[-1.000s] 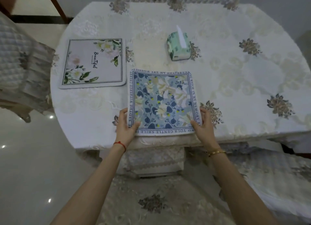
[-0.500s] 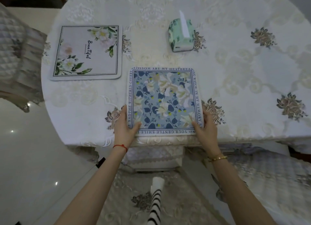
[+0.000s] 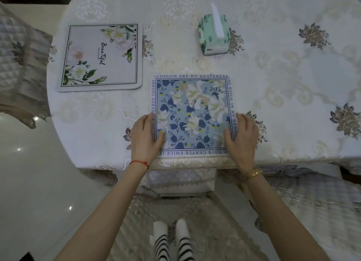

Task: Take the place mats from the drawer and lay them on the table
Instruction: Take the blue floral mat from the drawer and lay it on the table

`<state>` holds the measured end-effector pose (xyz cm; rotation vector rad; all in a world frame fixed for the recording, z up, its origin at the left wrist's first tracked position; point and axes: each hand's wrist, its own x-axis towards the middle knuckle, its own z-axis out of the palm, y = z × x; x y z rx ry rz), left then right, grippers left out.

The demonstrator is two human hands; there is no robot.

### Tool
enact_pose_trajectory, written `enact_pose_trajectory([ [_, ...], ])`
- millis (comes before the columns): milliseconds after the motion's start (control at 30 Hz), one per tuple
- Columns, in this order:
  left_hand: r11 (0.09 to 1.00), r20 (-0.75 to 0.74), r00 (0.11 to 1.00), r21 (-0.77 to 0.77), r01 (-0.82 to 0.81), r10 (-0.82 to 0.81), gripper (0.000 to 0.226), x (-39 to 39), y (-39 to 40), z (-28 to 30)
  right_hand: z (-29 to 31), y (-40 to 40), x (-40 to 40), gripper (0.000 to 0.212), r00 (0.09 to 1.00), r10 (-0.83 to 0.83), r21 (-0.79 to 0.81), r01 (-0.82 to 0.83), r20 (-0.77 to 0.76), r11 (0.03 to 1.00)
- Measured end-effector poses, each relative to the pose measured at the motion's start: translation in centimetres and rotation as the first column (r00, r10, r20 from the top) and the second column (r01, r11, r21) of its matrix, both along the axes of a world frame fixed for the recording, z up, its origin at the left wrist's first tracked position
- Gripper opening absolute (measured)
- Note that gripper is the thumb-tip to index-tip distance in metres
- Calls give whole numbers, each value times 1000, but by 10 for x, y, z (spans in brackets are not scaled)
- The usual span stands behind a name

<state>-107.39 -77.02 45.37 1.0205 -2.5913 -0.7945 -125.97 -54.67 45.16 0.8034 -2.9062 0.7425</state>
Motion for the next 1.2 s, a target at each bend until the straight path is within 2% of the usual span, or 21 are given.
enact_pose_trajectory([
  [133, 983, 32, 985, -65, 170, -168, 56, -44, -18, -1, 2, -54, -30, 58, 981, 173, 97, -181, 84, 979],
  [267, 973, 172, 964, -82, 218, -201, 57, -94, -38, -14, -8, -115, -52, 61, 934, 329, 169, -349, 136, 922],
  [367, 960, 241, 947, -130, 249, -213, 59, -120, -50, -24, -22, -145, -61, 62, 907, 388, 208, -416, 163, 885],
  [600, 947, 254, 944, -188, 260, -209, 61, -127, -61, -46, -43, -147, -65, 71, 921, 382, 269, -386, 69, 882],
  [733, 960, 237, 958, -188, 208, -161, 67, -125, -62, -48, -41, -123, -83, 77, 950, 306, 291, -309, 58, 906],
  [833, 966, 236, 962, -182, 185, -140, 69, -124, -61, -48, -38, -102, -97, 78, 965, 254, 307, -262, 66, 915],
  [1000, 964, 272, 942, -124, 235, -195, 74, -122, -68, -41, -36, -94, -104, 82, 968, 231, 305, -252, 104, 919],
  [1200, 961, 231, 951, -138, 240, -204, 68, -84, -36, -25, -27, -78, -69, 79, 959, 265, 279, -283, 101, 918],
])
